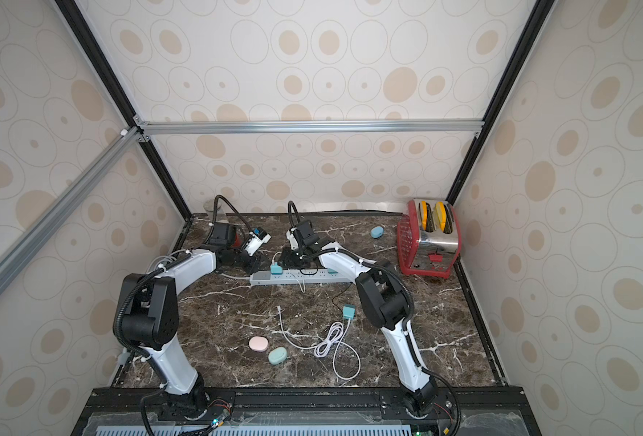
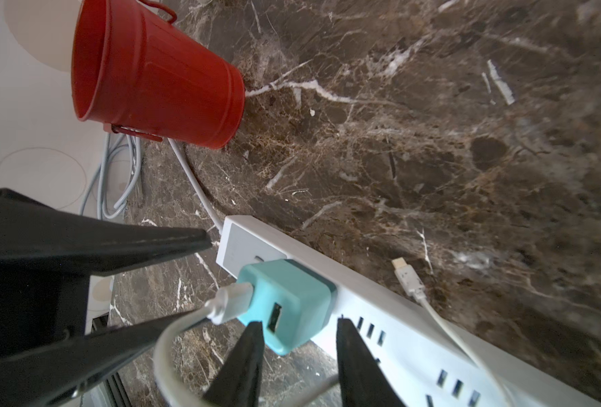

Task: Charge the bluetooth headset
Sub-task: Insert the plug into the socket, then adjust the plug at the socket.

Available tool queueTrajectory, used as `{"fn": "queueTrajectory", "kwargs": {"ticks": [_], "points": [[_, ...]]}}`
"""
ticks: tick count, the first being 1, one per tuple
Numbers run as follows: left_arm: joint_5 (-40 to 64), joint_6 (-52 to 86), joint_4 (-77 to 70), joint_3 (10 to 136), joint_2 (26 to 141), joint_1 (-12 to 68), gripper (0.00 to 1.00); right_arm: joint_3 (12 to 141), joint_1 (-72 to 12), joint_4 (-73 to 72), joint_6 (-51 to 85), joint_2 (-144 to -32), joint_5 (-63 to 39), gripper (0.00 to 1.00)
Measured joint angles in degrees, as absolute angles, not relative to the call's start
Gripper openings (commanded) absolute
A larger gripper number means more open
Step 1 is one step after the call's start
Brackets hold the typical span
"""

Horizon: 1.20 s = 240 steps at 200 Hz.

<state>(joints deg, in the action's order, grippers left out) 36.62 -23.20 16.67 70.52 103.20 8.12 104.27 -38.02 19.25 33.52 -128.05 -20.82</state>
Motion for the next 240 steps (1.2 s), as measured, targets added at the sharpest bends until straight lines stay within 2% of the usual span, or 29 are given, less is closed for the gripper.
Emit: {"fn": "queueTrajectory", "kwargs": {"ticks": [121,187,213,240], "points": [[32.3,-24.4,19.9,71.7,104.5,9.7,0.32,104.9,-41.4,20.4,28.6,-128.4,-14.3,0.27],[32.0,-24.3,19.8,71.7,104.5,9.8,0.32,99.0,-41.5,18.4,28.9,-126.9,-14.2,0.2],[33.2,-23.3,19.2,71.5,104.5,9.7,0.32,97.0,-41.5,18.6,28.6,-126.8,-14.4,0.28],[34.0,-22.5,18.3,71.5,104.5,9.7,0.32,95.9,-41.5,17.2,28.2,-126.0,-14.3,0.48]]}}
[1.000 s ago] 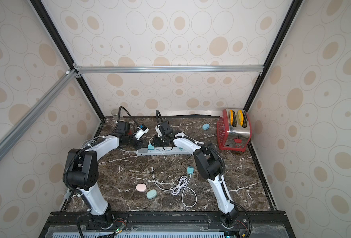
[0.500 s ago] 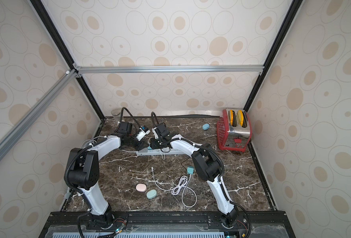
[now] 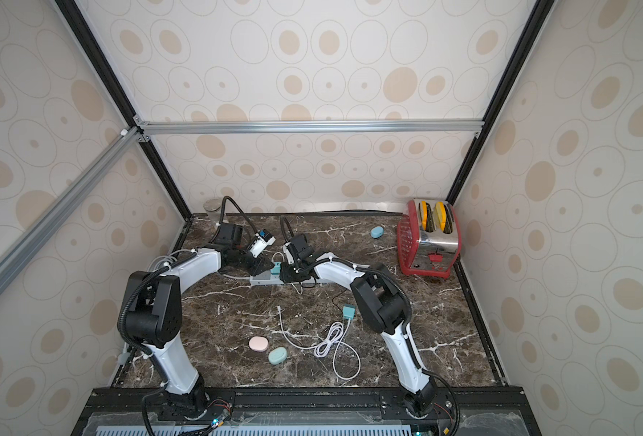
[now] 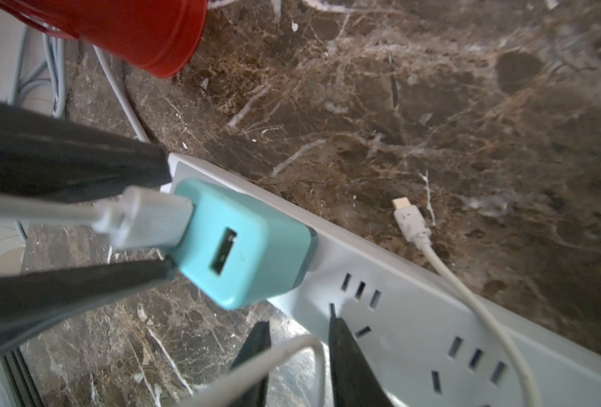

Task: Charge the bluetooth headset
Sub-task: Adjust the plug at the socket.

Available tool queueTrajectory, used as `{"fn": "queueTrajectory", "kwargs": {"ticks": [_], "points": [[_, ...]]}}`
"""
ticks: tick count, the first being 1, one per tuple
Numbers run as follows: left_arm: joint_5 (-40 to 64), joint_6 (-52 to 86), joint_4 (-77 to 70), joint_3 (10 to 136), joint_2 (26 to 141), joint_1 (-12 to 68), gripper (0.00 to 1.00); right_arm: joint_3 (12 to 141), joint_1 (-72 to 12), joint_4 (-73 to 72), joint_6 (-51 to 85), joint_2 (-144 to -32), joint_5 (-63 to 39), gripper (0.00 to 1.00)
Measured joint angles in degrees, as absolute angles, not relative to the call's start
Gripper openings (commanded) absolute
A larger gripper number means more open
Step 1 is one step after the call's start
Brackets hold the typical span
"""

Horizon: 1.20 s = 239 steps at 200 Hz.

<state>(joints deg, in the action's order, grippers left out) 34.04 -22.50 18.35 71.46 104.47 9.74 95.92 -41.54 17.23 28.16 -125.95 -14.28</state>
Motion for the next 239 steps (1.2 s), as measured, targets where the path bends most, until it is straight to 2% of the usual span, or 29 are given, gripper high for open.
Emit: {"fn": "queueTrajectory", "kwargs": {"ticks": [23,41,94,239], "points": [[34.2,-22.1,17.8,71.3,104.4,9.6,0.32,95.2,-41.6,17.0,27.7,-124.8,-13.5,0.55],[34.1,-21.8,17.6,70.9,104.2,9.5,0.32,94.5,-41.6,16.4,28.0,-123.4,-13.1,0.55],[33.7,-21.2,17.2,70.2,103.6,8.7,0.29,95.5,-41.4,13.9,30.2,-121.0,-12.1,0.44],[34.2,-19.2,15.2,69.7,103.3,8.1,0.26,95.8,-41.4,7.2,33.4,-124.2,-6.3,0.43]]}}
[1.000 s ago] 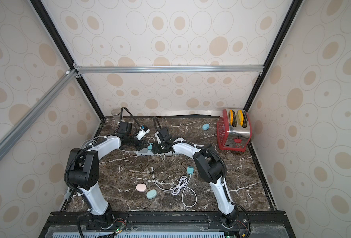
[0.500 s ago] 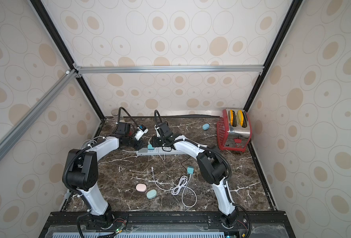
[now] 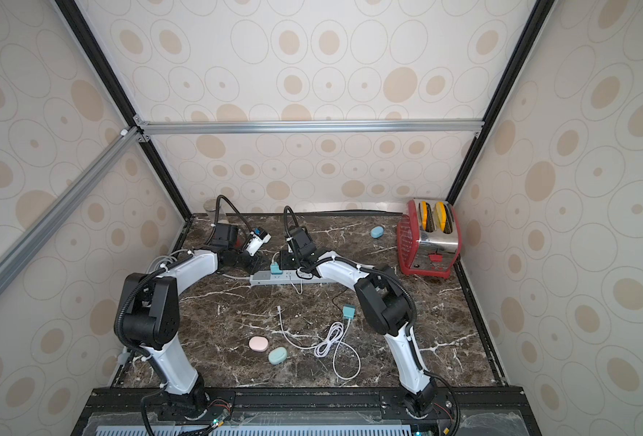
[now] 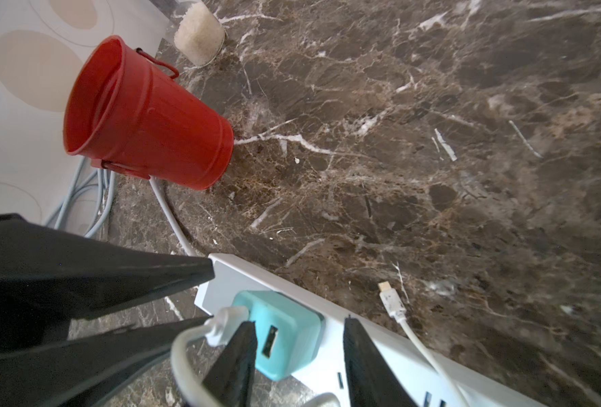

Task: Charge the bluetooth headset
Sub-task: Adjust the plug at the socket.

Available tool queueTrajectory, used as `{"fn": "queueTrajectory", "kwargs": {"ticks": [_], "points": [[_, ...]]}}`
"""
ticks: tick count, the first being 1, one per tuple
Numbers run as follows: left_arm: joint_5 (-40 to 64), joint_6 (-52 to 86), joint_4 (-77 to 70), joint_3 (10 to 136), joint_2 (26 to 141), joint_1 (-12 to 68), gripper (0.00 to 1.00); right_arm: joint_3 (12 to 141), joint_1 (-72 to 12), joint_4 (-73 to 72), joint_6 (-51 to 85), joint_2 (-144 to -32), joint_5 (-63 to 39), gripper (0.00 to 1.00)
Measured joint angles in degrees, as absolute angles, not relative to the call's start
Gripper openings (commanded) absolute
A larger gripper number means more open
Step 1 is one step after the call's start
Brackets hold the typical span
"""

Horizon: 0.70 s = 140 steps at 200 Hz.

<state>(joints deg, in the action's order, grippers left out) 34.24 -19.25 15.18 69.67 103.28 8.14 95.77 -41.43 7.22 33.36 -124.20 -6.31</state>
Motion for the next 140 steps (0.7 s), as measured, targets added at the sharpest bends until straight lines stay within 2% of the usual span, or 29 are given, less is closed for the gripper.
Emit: {"fn": "queueTrajectory", "kwargs": {"ticks": [140], "points": [[34.5,-18.8,14.6,69.7,103.3,8.1,0.25,92.5,-43.4,2.5,32.7,-124.2,-2.3,0.37]]}}
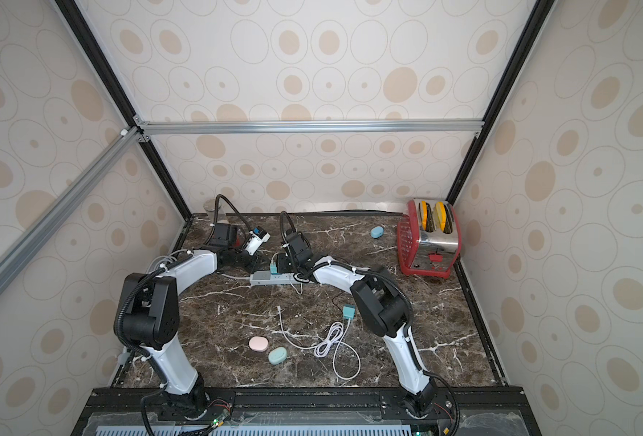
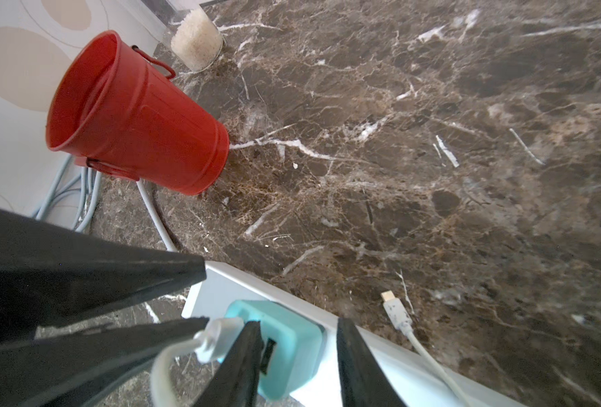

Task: Charge the bluetooth headset
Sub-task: Adjust the plug at the socket.

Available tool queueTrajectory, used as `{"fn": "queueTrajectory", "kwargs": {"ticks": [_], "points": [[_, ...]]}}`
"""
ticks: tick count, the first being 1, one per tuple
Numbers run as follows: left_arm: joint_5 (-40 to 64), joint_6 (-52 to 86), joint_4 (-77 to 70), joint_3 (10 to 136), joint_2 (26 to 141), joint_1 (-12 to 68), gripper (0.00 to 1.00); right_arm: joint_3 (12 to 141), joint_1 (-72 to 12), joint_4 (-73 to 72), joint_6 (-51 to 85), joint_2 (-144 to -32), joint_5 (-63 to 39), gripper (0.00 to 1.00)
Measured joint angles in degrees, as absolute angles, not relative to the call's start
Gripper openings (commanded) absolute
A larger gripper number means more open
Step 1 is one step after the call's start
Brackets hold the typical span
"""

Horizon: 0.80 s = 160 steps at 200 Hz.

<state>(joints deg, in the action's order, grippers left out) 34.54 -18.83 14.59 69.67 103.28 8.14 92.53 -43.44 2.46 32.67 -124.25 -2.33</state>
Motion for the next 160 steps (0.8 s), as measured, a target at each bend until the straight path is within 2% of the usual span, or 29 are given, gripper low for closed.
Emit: {"fn": "queueTrajectory", "kwargs": {"ticks": [37,160], "points": [[34.6,-18.8,14.4,69.7,103.3,8.1,0.25,91.3,-43.9,1.9,33.0,-123.5,-2.3,0.34],[33.7,-18.8,14.5,69.6,103.3,8.1,0.25,93.7,-43.9,5.0,34.0,-124.4,-1.5,0.33]]}}
